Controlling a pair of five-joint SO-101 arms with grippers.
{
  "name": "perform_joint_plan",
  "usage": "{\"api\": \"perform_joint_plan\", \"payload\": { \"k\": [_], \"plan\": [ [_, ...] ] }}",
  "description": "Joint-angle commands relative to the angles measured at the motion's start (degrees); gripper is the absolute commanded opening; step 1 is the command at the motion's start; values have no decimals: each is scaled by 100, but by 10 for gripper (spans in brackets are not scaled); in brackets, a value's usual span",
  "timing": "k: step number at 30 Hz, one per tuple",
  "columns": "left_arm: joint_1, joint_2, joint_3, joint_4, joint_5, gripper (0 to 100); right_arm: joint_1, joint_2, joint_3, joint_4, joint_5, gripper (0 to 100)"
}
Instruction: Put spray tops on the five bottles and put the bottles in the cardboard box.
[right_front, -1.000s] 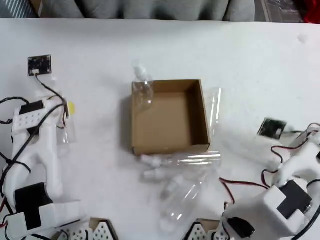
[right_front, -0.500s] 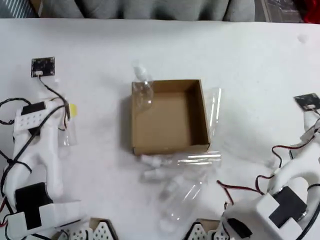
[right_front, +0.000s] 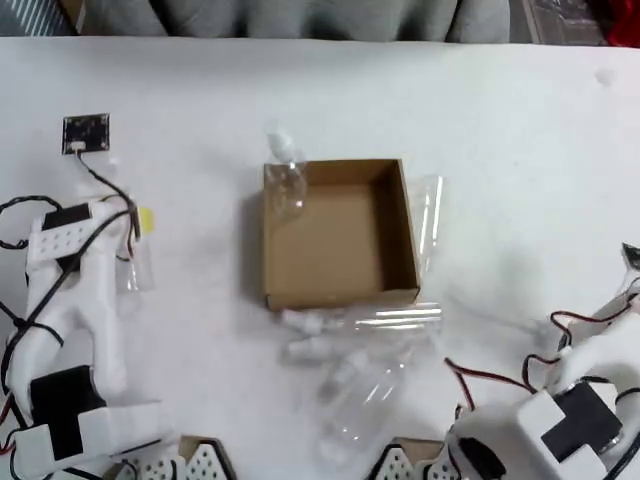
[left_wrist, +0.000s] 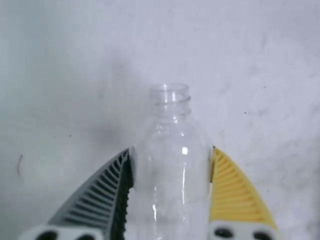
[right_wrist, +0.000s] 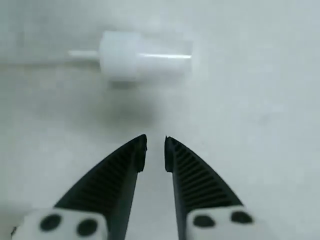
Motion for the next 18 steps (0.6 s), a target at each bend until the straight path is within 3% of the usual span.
{"api": "perform_joint_plan", "payload": {
  "k": [1, 7, 18],
  "plan": [
    [75, -31, -53, -132, -70, 39, 13, -110, 88, -1138, -949, 34],
    [75, -31, -53, -141, -70, 39, -180, 602, -229, -1481, -1292, 34],
    [75, -31, -53, -158, -70, 39, -778, 1604, -1723, -1086, -2426, 34]
  ]
}}
